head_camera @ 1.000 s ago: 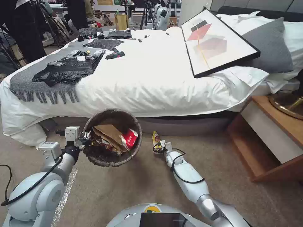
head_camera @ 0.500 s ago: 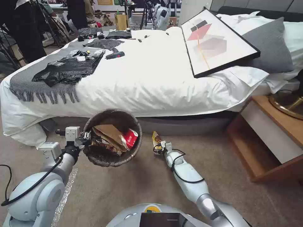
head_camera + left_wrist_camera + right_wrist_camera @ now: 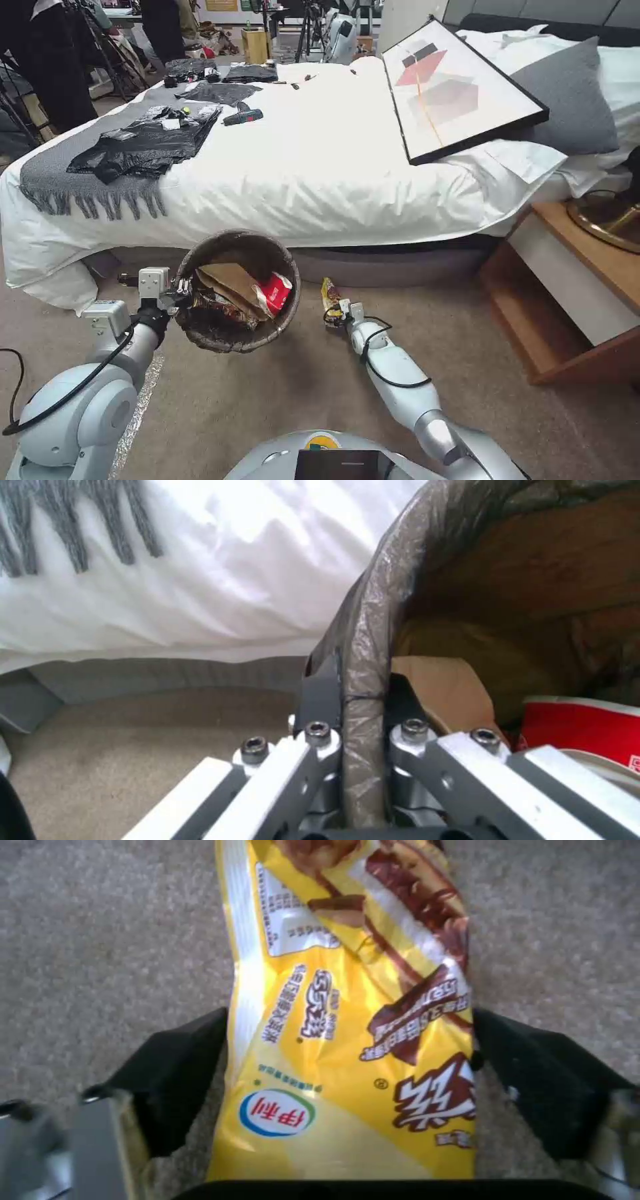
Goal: Pick up the trash bin, then pick up the garbage from the floor and place it into the trash bin.
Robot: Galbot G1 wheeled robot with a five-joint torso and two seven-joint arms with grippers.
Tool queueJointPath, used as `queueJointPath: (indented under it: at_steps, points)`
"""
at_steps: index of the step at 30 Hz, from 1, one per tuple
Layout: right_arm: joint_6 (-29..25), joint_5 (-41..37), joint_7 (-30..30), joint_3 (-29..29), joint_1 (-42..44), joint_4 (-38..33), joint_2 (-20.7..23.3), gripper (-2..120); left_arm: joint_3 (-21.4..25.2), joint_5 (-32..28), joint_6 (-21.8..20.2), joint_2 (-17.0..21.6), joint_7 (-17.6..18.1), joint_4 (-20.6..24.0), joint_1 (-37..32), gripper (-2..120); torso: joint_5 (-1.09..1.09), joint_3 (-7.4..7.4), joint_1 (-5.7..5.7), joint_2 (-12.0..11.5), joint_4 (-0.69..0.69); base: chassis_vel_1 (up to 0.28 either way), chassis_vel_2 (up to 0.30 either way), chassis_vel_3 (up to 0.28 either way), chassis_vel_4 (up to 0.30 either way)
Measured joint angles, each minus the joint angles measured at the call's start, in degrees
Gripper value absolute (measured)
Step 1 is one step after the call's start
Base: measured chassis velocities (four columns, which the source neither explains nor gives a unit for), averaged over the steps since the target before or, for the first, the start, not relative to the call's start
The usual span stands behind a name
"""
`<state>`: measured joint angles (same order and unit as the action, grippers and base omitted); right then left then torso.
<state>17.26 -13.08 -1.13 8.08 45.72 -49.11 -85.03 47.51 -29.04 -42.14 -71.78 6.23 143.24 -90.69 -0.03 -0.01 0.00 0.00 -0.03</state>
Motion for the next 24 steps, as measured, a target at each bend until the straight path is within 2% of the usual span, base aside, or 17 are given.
queueJointPath:
  at_steps: [6,13,15,19,20,24]
  points:
    - [-0.02,0.05,-0.07,0.00,0.08,0.01,-0.13,73,-0.05,0.02,0.00,-0.05,-0.02,0.00,0.00,2,0.00,0.00,0.00,0.00,0.03,0.000,0.000,0.000,0.000]
    - [0.12,0.15,-0.34,-0.11,0.48,-0.67,0.02,52,-0.06,0.05,0.00,-0.06,-0.02,-0.02,0.04,2,0.04,0.00,0.00,0.00,0.04,0.000,0.000,0.000,0.000]
    - [0.14,0.16,-0.35,-0.11,0.51,-0.73,0.02,50,-0.06,0.05,0.00,-0.06,-0.02,-0.03,0.06,2,0.04,0.00,0.00,0.00,0.04,0.000,0.000,0.000,0.000]
    - [0.19,0.30,-0.40,-0.23,0.85,-1.43,0.06,34,-0.16,0.07,0.00,-0.05,-0.02,-0.17,0.23,2,0.05,0.01,0.00,0.00,0.05,0.000,0.000,0.000,0.000]
    - [0.19,0.30,-0.40,-0.23,0.85,-1.43,0.06,34,-0.16,0.07,0.00,-0.05,-0.02,-0.17,0.23,2,0.05,0.01,0.00,0.00,0.05,0.000,0.000,0.000,0.000]
    - [0.20,0.43,-0.44,-0.33,1.23,-2.12,0.20,15,-0.18,0.09,0.00,-0.07,-0.03,-0.28,0.29,2,0.06,0.01,0.00,0.00,0.05,0.000,0.000,0.000,0.000]
